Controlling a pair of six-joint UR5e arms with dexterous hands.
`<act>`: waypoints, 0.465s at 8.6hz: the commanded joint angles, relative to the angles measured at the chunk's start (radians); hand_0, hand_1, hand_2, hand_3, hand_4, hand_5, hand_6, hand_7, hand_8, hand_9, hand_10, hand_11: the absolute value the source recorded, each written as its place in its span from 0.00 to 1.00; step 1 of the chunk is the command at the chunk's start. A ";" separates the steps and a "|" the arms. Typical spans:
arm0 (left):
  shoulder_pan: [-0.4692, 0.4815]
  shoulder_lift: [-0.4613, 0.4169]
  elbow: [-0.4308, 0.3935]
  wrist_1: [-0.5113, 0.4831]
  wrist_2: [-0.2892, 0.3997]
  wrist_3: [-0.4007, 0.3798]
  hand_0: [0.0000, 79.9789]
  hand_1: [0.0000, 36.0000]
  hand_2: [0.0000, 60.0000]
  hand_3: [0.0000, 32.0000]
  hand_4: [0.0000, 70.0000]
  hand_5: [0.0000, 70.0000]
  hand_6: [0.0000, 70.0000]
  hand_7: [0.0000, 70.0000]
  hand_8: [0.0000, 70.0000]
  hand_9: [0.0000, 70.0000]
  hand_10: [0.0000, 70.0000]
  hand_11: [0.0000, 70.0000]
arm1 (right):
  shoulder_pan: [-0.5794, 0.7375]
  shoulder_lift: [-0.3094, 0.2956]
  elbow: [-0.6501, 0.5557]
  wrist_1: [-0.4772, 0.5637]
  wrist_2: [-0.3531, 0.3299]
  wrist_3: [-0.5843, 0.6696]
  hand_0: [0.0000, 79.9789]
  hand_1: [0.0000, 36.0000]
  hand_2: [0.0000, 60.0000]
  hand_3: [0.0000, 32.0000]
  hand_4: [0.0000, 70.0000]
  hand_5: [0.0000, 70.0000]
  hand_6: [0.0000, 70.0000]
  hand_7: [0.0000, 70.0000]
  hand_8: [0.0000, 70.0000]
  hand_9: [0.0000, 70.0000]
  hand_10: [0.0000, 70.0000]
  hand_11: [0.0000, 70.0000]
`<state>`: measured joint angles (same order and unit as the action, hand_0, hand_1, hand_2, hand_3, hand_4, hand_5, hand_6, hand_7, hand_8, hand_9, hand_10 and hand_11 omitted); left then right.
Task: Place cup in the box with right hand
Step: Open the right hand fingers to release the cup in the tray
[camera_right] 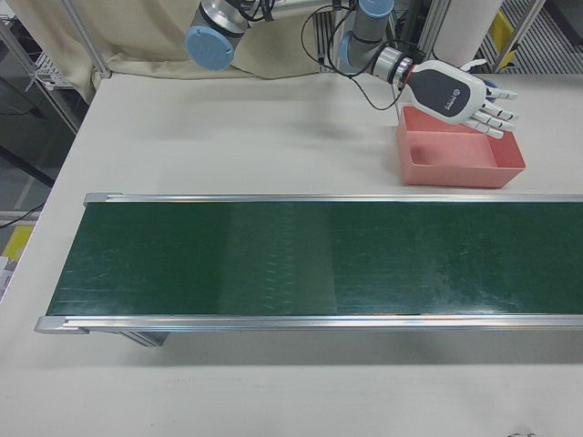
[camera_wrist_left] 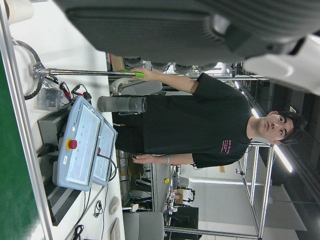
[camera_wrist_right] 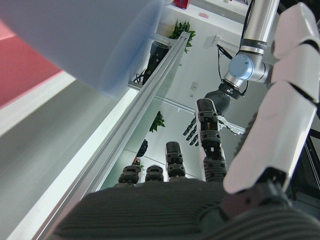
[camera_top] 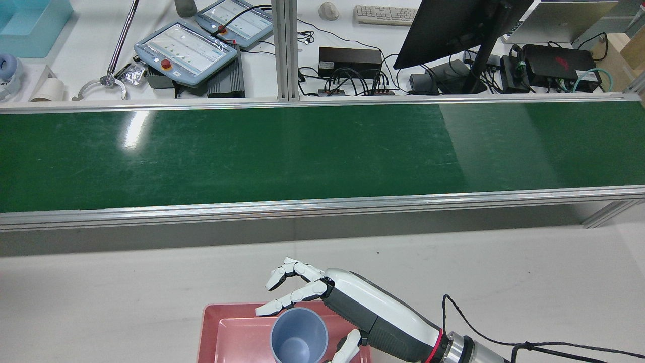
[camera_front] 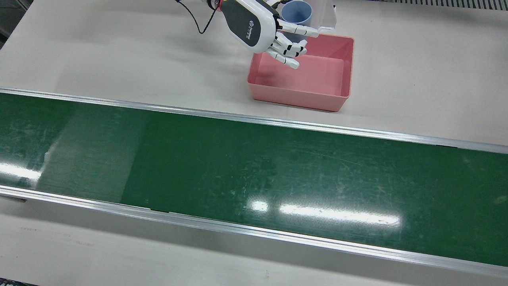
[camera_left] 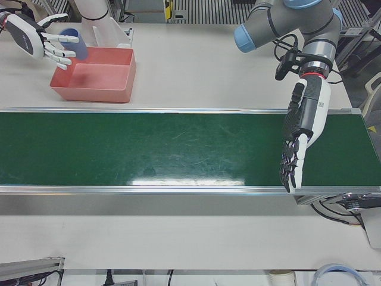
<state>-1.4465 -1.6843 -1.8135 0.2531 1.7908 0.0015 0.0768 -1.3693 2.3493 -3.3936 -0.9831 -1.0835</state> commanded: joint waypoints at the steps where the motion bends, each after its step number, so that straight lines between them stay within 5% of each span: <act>1: 0.000 0.000 0.000 0.000 -0.001 0.000 0.00 0.00 0.00 0.00 0.00 0.00 0.00 0.00 0.00 0.00 0.00 0.00 | -0.014 0.001 -0.012 0.000 0.003 -0.003 0.58 0.33 0.27 0.00 0.31 0.05 0.07 0.24 0.00 0.04 0.05 0.10; 3: 0.000 0.000 0.000 0.000 -0.001 0.000 0.00 0.00 0.00 0.00 0.00 0.00 0.00 0.00 0.00 0.00 0.00 0.00 | 0.003 -0.004 -0.001 0.000 0.001 0.007 0.57 0.42 0.45 0.00 0.25 0.05 0.08 0.25 0.00 0.05 0.06 0.10; 4: 0.000 0.000 0.000 0.000 0.001 0.000 0.00 0.00 0.00 0.00 0.00 0.00 0.00 0.00 0.00 0.00 0.00 0.00 | 0.115 -0.010 0.028 -0.004 -0.012 0.019 0.57 0.42 0.47 0.00 0.26 0.05 0.08 0.25 0.00 0.05 0.06 0.10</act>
<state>-1.4465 -1.6843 -1.8132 0.2531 1.7902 0.0015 0.0692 -1.3698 2.3421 -3.3932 -0.9815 -1.0832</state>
